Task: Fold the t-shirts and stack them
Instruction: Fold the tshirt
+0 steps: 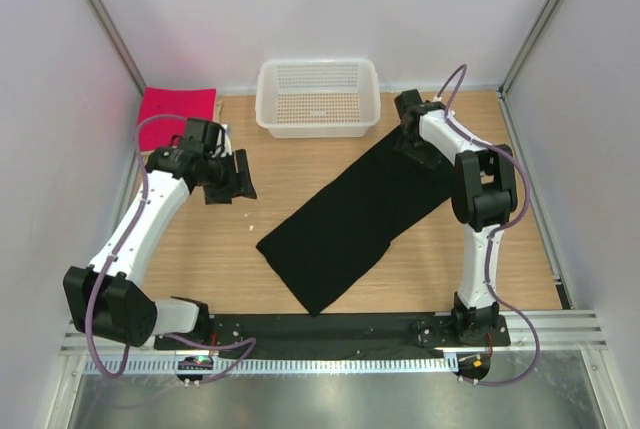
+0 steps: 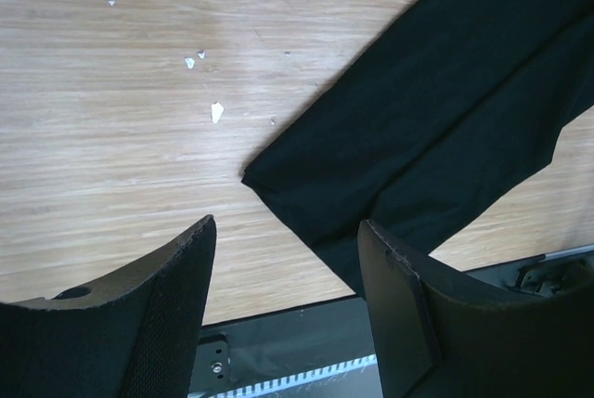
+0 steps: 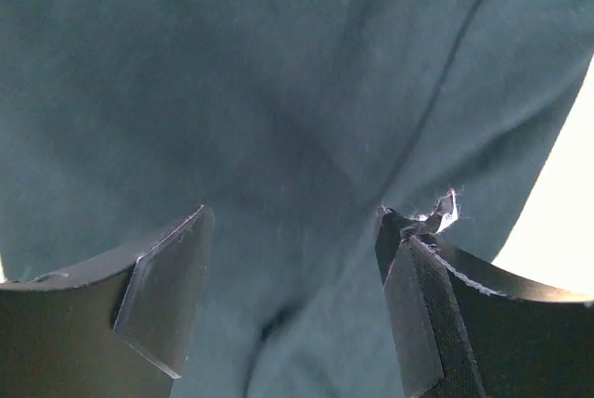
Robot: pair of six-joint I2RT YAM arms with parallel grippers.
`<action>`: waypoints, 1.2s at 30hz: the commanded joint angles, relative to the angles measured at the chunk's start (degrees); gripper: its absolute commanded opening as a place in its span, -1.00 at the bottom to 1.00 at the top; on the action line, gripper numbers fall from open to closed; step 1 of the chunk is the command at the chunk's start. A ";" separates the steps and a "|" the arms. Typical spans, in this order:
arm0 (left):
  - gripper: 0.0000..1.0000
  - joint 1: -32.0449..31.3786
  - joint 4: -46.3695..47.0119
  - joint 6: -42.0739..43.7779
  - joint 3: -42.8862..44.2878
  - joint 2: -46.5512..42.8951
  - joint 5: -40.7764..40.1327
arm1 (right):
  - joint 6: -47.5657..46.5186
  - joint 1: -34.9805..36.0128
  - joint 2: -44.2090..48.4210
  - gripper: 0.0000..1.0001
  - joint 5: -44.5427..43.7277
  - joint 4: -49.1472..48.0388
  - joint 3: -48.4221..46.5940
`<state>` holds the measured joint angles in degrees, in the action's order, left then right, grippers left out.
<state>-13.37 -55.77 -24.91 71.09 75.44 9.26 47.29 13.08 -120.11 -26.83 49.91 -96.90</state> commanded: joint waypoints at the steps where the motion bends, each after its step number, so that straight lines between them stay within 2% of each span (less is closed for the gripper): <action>1: 0.29 0.27 1.46 1.35 -0.51 -1.26 1.90 | -0.61 -1.39 -2.75 0.54 -3.31 -2.88 -3.03; 6: 0.34 0.18 -0.66 2.58 0.98 2.07 0.42 | -7.01 -3.94 -7.32 0.53 -1.82 -7.01 -2.50; 7: 0.35 0.18 -0.66 2.93 0.98 2.69 0.41 | -13.12 -4.38 -8.37 0.53 -1.39 -8.15 -4.42; 10: 0.40 0.18 -0.92 3.20 0.72 6.45 2.42 | -21.94 -4.56 -13.73 0.54 -3.57 -7.29 -12.30; 13: 0.40 0.18 -0.92 3.20 0.98 12.07 6.29 | -30.65 -6.57 -17.95 0.55 -0.26 -8.60 -19.08; 16: 0.40 0.18 -1.71 4.33 3.69 19.09 5.78 | -33.83 -7.80 -19.80 0.55 5.10 -10.35 -23.75; 17: 0.40 0.27 -2.50 5.38 4.84 20.78 5.77 | -36.89 -7.89 -19.89 0.55 8.34 -10.10 -24.82; 20: 0.38 0.10 -4.26 6.88 8.97 26.15 7.71 | -38.06 -7.63 -16.48 0.56 11.87 -7.99 -25.62; 23: 0.40 0.18 -2.51 7.15 10.12 28.00 7.88 | -35.79 -7.11 -8.67 0.64 10.32 -5.63 -21.41; 24: 0.40 0.18 -2.07 7.15 10.21 28.27 8.23 | -32.55 -6.93 -6.90 0.64 10.57 -1.96 -20.79; 27: 0.37 0.09 -0.04 6.98 9.86 30.20 11.65 | -27.17 -6.32 0.83 0.64 16.44 3.87 -13.77; 29: 0.27 -0.25 1.71 6.80 8.63 30.91 13.32 | -25.23 -5.35 8.62 0.64 18.99 4.75 -8.51; 30: 0.26 -0.43 2.32 6.63 8.11 31.17 13.68 | -24.53 -4.82 11.89 0.64 21.79 4.50 -2.47; 32: 0.21 -0.70 4.51 6.10 6.35 31.26 14.65 | -22.34 -2.63 17.43 0.64 25.15 3.71 3.71; 33: 0.20 -1.05 4.96 6.10 5.91 31.43 15.00 | -21.11 -1.84 23.38 0.62 26.12 2.48 10.00; 34: 0.20 -1.14 5.32 6.01 5.47 31.61 15.18 | -19.18 0.17 25.96 0.61 32.83 1.69 13.37; 36: 0.20 -1.66 5.93 6.36 4.59 32.05 15.00 | -16.54 3.07 33.41 0.55 38.31 -1.90 23.53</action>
<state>-14.22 -52.53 -19.07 76.75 106.94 21.32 24.60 12.12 -95.29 -1.32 50.59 -84.77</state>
